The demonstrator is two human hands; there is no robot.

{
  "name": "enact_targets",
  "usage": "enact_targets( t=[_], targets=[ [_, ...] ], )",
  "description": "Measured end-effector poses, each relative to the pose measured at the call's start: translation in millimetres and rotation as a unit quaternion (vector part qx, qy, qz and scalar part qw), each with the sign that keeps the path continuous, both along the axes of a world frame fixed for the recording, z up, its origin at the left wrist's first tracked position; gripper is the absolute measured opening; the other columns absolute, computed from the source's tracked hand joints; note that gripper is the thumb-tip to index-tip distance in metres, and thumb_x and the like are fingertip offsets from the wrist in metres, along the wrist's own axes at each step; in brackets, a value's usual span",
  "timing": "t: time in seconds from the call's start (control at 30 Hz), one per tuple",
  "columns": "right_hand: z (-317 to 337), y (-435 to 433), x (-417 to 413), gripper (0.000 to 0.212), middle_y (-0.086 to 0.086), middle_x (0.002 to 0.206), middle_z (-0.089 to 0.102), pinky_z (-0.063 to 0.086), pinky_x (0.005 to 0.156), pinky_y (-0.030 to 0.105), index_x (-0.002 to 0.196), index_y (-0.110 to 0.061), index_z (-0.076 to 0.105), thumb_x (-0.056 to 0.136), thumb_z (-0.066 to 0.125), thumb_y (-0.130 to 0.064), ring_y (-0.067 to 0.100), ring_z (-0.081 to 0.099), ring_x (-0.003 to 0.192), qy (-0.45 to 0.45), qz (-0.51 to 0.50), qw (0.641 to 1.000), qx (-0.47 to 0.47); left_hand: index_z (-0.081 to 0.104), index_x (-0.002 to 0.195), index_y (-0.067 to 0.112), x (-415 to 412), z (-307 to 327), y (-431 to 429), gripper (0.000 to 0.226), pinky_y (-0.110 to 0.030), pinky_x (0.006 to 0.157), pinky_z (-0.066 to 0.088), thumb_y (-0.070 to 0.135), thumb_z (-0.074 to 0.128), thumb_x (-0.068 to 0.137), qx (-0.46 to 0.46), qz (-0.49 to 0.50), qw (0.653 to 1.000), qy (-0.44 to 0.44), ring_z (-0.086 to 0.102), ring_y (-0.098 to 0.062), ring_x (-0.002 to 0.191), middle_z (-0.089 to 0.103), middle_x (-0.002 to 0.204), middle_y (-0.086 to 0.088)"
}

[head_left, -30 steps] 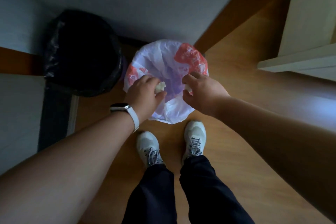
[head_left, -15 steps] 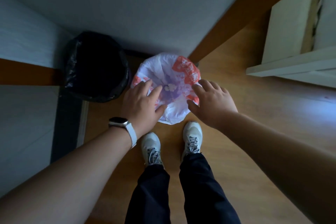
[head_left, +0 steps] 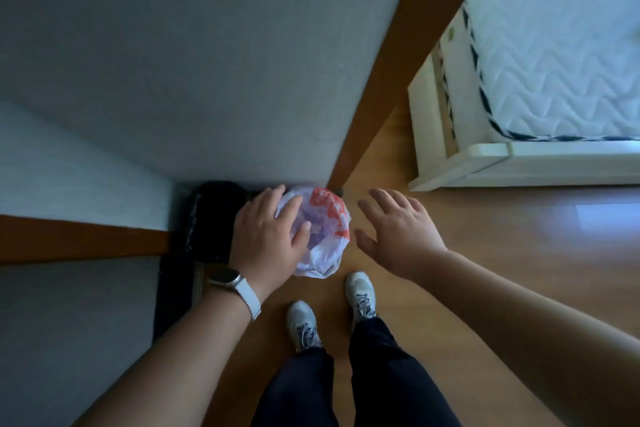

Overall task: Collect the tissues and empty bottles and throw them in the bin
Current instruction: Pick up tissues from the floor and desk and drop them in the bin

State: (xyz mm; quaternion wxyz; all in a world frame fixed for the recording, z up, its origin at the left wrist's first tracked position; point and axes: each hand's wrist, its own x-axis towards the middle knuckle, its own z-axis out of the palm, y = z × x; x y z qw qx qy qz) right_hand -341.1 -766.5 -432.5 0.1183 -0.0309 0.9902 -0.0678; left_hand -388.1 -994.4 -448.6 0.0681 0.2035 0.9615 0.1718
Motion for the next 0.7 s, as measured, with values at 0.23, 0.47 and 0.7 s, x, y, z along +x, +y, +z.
enact_targets(
  t=[0.23, 0.47, 0.7],
  targets=[
    [120.0, 18.7, 25.9, 0.051, 0.004, 0.132, 0.055, 0.043, 0.098, 0.041, 0.125, -0.023, 0.056, 0.087, 0.048, -0.057, 0.027, 0.051, 0.122, 0.087, -0.05, 0.995, 0.027, 0.064, 0.122, 0.011, 0.4, 105.8, 15.8, 0.045, -0.047, 0.093, 0.047, 0.039, 0.052, 0.088, 0.061, -0.019, 0.995, 0.073, 0.055, -0.035, 0.115, 0.056, 0.13, -0.017],
    [196.1, 53.2, 69.5, 0.054, 0.001, 0.135, 0.052, 0.039, 0.103, 0.04, 0.13, -0.026, 0.053, 0.088, 0.045, -0.06, 0.024, 0.047, 0.126, 0.123, -0.123, 0.984, 0.044, 0.059, 0.128, 0.018, 11.2, 169.1, 70.5, 0.051, -0.048, 0.096, 0.045, 0.047, 0.046, 0.088, 0.059, -0.129, 0.986, 0.091, 0.053, -0.032, 0.12, 0.056, 0.134, -0.012],
    [243.3, 126.8, 119.9, 0.057, 0.001, 0.135, 0.054, 0.04, 0.103, 0.042, 0.128, -0.026, 0.053, 0.086, 0.037, -0.061, 0.023, 0.048, 0.127, 0.175, -0.188, 0.965, 0.053, 0.056, 0.13, 0.025, 33.6, 220.5, 153.7, 0.048, -0.049, 0.1, 0.043, 0.049, 0.044, 0.089, 0.045, -0.227, 0.961, 0.149, 0.05, -0.027, 0.127, 0.056, 0.136, -0.006]
  ],
)
